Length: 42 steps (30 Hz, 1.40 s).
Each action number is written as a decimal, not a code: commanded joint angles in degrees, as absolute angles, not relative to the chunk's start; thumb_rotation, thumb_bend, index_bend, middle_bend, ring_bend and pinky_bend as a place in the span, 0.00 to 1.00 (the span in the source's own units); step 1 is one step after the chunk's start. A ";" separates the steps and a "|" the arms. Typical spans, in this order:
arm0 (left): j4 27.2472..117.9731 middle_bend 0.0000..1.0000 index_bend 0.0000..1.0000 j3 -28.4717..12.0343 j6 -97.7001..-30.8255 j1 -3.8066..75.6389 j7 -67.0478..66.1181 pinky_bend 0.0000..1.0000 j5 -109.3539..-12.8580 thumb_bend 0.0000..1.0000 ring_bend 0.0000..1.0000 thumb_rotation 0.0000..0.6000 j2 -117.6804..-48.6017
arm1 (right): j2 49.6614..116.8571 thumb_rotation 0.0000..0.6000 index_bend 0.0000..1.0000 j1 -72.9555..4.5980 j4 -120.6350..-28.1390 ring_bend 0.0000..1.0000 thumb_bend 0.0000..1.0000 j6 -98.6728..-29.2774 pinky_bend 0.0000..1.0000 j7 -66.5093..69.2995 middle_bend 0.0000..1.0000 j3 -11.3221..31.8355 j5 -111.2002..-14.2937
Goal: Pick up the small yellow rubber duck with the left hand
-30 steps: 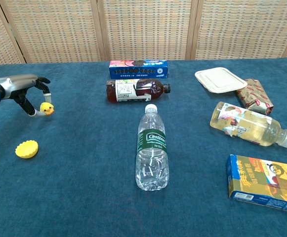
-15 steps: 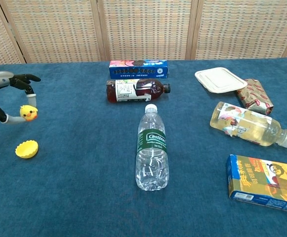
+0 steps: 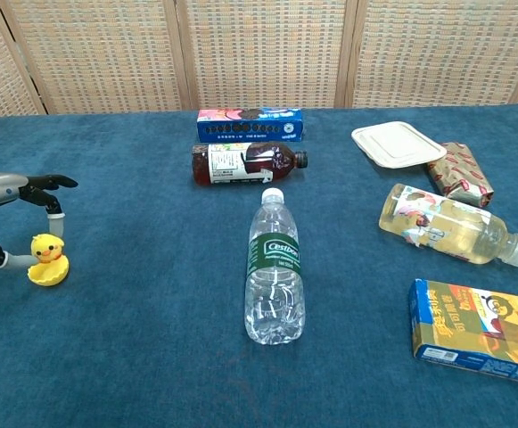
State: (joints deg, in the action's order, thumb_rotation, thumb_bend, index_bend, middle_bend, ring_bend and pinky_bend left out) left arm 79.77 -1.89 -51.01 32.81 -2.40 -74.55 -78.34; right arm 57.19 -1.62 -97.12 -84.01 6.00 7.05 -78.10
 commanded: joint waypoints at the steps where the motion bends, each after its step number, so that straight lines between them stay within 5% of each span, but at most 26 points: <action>1: 79.38 0.00 0.52 -1.75 -50.84 32.90 -3.06 0.00 -74.34 0.33 0.00 1.00 -78.81 | 57.13 1.00 0.00 -1.61 -97.05 0.00 0.00 -83.97 0.00 6.19 0.00 7.10 -77.99; 18: 79.10 0.00 0.51 -1.37 -50.61 32.59 -6.00 0.00 -73.13 0.33 0.00 1.00 -79.26 | 57.01 1.00 0.00 -1.51 -96.98 0.00 0.00 -84.10 0.00 6.58 0.00 7.11 -78.16; 26: 80.28 0.00 0.23 -1.28 -49.96 32.76 -7.53 0.00 -72.31 0.34 0.00 1.00 -78.23 | 57.05 1.00 0.00 -1.54 -97.01 0.00 0.00 -84.04 0.00 6.49 0.00 7.12 -78.10; 32: 81.51 0.00 0.13 -1.60 -50.11 32.69 -7.29 0.00 -71.92 0.31 0.00 1.00 -77.30 | 57.00 1.00 0.00 -1.53 -97.07 0.00 0.00 -84.07 0.00 6.49 0.00 7.10 -78.17; 37: 83.67 0.00 0.01 -2.51 -52.34 31.95 -4.51 0.00 -73.03 0.16 0.00 1.00 -75.36 | 56.98 1.00 0.00 -1.49 -97.12 0.00 0.00 -84.15 0.00 6.55 0.00 7.10 -78.23; 40: 87.62 0.00 0.00 -3.71 -56.77 30.11 -1.61 0.00 -74.15 0.01 0.00 1.00 -71.71 | 56.88 1.00 0.00 -1.41 -97.16 0.00 0.00 -84.28 0.00 6.76 0.00 7.12 -78.28; 42: 90.38 0.00 0.00 -4.41 -61.29 27.92 -0.57 0.00 -74.60 0.00 0.00 1.00 -69.17 | 56.83 1.00 0.00 -1.35 -97.15 0.00 0.00 -84.35 0.00 6.94 0.00 7.11 -78.32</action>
